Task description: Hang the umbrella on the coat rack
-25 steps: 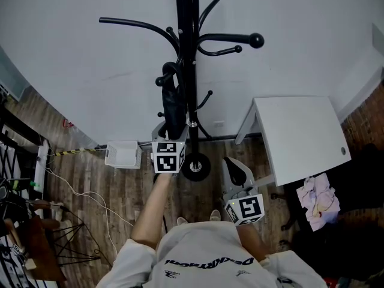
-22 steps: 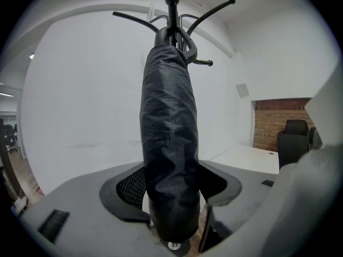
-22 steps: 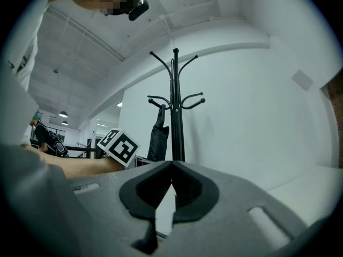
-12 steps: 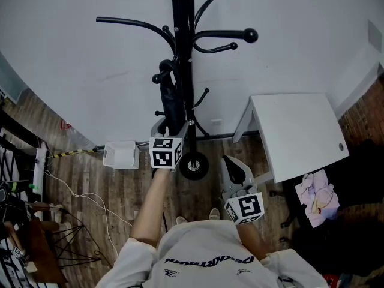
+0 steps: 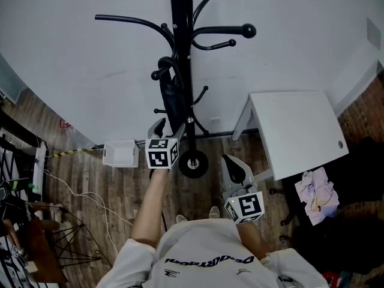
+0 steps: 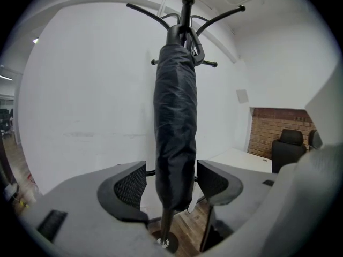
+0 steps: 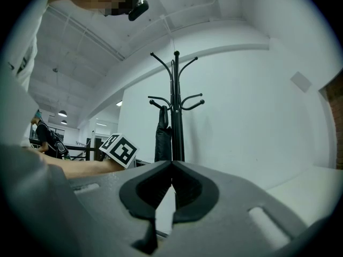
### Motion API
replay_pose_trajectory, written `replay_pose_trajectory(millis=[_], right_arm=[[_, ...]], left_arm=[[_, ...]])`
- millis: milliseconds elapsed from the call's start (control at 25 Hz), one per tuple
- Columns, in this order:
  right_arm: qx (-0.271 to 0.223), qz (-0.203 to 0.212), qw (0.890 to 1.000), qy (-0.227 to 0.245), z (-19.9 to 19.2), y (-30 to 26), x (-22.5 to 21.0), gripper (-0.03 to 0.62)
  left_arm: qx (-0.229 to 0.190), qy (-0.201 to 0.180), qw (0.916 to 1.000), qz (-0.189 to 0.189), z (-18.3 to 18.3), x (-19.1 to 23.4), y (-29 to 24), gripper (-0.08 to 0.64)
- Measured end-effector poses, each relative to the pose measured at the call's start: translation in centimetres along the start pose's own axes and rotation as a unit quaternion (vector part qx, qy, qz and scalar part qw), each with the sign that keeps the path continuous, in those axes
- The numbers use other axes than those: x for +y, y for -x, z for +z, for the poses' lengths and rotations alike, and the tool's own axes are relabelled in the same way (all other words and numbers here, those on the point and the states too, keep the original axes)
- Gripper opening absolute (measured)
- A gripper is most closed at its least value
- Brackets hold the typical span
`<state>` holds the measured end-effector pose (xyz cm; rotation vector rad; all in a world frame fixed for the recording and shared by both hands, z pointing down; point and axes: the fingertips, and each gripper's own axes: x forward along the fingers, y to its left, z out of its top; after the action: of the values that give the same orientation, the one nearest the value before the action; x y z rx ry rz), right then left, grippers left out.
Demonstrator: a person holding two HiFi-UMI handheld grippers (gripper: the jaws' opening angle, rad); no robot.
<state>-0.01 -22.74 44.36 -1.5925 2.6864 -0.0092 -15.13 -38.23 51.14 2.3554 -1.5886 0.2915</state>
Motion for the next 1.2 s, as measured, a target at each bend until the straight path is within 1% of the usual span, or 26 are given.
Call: replay_pose_trajectory(millis=[160, 400, 600, 880, 960, 1080, 1200], right_arm=[[0.0, 0.003, 1.0, 0.0, -0.2, 0.1, 0.4, -0.003], [0.001, 0.006, 1.0, 0.002, -0.1, 0.4, 0.9, -0.003], [0.003, 0.006, 1.0, 0.006, 0.0, 0.2, 0.7, -0.003], [0.004, 0.007, 1.0, -0.001, -0.3, 0.6, 1.0, -0.003], [0.004, 0.007, 1.0, -0.001, -0.3, 0.7, 1.0, -0.003], [0.002, 0.008, 1.0, 0.001, 0.0, 0.9, 1.1, -0.003], [0.0, 0.01, 1.0, -0.002, 0.0, 1.1, 1.3, -0.003]], left_arm=[[-0.01, 0.003, 0.9999, 0.002, 0.1, 0.1, 1.1, 0.29], [-0.03, 0.007, 0.9995, -0.003, 0.4, -1.1, 3.1, 0.29], [-0.044, 0.002, 0.999, -0.003, 0.9, -2.3, 4.5, 0.283], [-0.078, 0.005, 0.997, -0.005, 2.2, -4.0, 7.4, 0.227], [-0.089, 0.007, 0.996, 0.002, 2.5, -4.3, 8.2, 0.218], [-0.105, 0.007, 0.9943, 0.014, 2.7, -4.7, 9.6, 0.172], [-0.115, 0.005, 0.9932, 0.019, 2.5, -5.3, 10.8, 0.158]])
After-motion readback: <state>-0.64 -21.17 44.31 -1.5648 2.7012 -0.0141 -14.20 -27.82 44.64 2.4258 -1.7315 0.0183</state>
